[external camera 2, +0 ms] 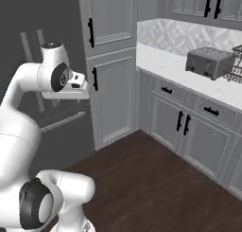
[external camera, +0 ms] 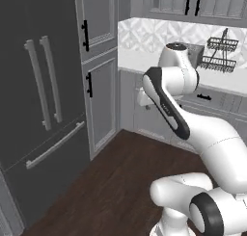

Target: Navigate to the sink.

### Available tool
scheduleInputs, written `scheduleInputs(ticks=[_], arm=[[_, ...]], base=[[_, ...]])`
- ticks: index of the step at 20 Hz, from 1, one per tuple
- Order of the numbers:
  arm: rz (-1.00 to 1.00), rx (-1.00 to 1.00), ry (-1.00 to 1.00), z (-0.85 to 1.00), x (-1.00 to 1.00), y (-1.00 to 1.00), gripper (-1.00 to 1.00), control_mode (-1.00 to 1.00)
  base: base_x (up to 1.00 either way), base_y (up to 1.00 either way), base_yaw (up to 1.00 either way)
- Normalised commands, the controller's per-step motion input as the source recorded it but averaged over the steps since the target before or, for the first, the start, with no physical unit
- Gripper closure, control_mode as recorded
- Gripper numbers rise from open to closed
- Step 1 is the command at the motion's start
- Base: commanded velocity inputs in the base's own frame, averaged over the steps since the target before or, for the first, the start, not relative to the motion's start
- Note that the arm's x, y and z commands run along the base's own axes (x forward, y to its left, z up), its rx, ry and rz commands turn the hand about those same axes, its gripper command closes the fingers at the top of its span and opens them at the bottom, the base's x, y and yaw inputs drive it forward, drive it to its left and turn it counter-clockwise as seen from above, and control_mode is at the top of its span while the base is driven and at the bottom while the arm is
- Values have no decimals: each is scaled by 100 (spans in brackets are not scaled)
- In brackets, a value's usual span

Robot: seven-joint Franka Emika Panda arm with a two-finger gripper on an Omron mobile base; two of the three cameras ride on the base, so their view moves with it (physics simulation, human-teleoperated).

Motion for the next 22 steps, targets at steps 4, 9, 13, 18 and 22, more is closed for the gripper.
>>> scheduleInputs(ticks=[4,9,13,18,22], arm=[[0,0,0,0,0,0,-100,100],[0,0,0,0,0,0,-100,100],[0,0,0,0,0,0,-100,100],[0,0,0,0,0,0,-100,100],[0,0,0,0,0,0,-100,100]], base=[[0,11,-100],[0,9,-100],[0,8,-100],[0,8,-100],[76,-5,-55]])
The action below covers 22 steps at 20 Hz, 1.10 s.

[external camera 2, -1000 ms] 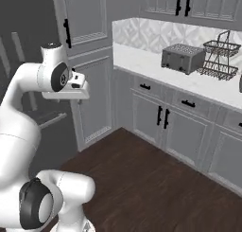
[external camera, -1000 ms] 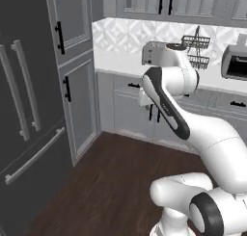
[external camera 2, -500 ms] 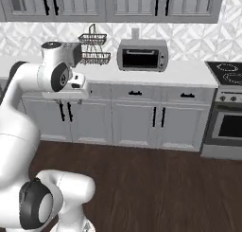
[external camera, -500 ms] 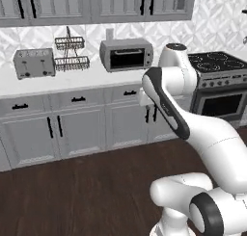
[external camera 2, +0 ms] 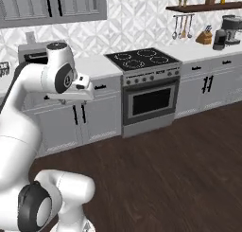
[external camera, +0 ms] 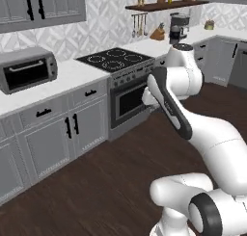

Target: Navigate to the sink.

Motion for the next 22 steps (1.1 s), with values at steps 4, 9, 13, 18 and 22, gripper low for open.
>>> scheduleInputs(ticks=[4,9,13,18,22], arm=[[0,0,0,0,0,0,-100,100],[0,0,0,0,0,0,-100,100],[0,0,0,0,0,0,-100,100],[0,0,0,0,0,0,-100,100],[0,0,0,0,0,0,-100,100]], base=[[94,-53,-37],[14,-44,-78],[0,-15,-92],[19,-1,-85],[71,5,-69]])
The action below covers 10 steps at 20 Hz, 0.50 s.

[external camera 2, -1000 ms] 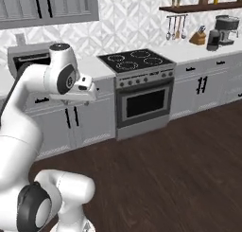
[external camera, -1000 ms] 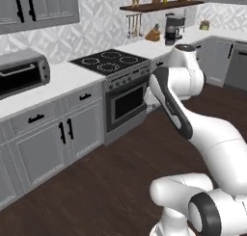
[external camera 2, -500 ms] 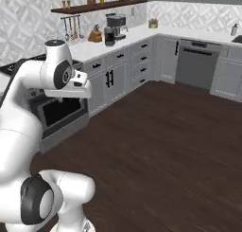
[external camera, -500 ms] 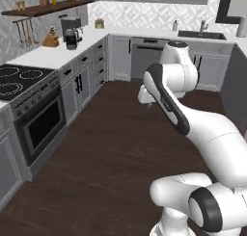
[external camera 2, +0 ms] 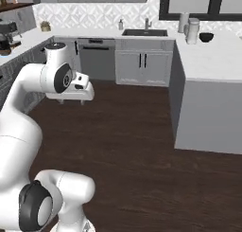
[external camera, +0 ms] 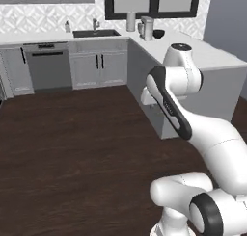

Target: Navigate to the sink.

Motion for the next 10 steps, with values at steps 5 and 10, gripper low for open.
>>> scheduleInputs(ticks=[5,10], arm=[[0,0,0,0,0,0,-100,100],[0,0,0,0,0,0,-100,100]], base=[[100,15,-24],[100,1,0]])
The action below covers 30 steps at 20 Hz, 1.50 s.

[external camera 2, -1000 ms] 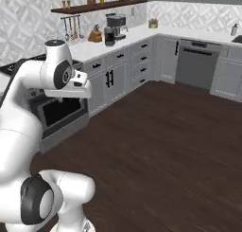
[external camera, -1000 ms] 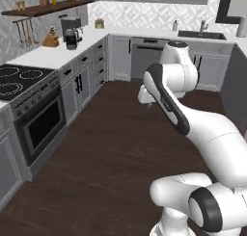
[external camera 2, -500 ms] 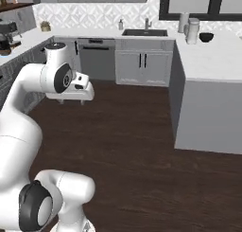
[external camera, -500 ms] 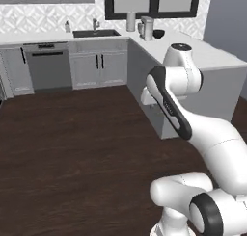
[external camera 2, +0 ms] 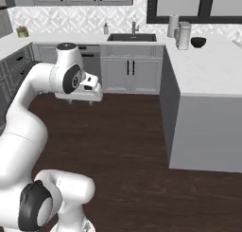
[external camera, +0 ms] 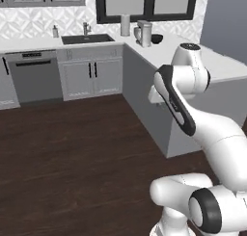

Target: Navigate to the sink.

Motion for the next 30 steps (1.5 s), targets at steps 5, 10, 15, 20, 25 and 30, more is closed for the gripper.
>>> scheduleInputs(ticks=[5,10,15,20,25,30], arm=[[0,0,0,0,0,0,-100,100],[0,0,0,0,0,0,-100,100],[0,0,0,0,0,0,-100,100],[0,0,0,0,0,0,-100,100],[0,0,0,0,0,0,-100,100],[0,0,0,0,0,0,-100,100]], base=[[100,0,10],[100,-7,14],[100,-24,11],[100,-31,2],[100,-30,0],[100,-12,1]])
